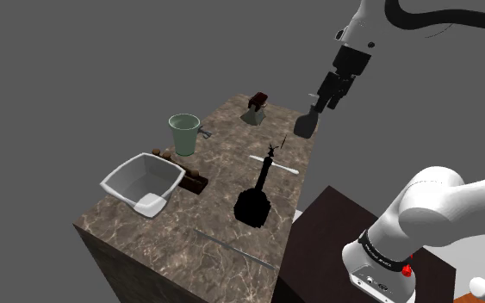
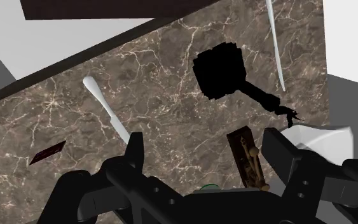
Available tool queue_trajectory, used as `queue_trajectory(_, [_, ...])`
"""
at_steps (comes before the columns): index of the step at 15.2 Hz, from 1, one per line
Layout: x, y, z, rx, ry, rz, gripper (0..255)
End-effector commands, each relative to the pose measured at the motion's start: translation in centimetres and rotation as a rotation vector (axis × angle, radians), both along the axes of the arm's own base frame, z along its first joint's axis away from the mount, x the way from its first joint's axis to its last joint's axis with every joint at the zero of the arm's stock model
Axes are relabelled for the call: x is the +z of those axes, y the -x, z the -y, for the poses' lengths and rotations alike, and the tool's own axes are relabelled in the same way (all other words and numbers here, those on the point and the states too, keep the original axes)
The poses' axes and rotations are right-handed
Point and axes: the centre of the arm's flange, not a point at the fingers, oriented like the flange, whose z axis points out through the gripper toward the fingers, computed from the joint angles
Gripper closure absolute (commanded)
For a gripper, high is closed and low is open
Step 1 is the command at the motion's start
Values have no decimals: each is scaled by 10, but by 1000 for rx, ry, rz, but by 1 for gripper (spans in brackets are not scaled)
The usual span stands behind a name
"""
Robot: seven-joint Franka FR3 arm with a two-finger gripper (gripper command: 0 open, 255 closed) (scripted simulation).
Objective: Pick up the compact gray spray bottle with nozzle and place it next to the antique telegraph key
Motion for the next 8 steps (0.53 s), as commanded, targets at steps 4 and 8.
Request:
queue_trajectory(4, [-12,-11,35,13,7,1,0])
queue_trajectory(8, [-27,-27,82,30,17,3,0])
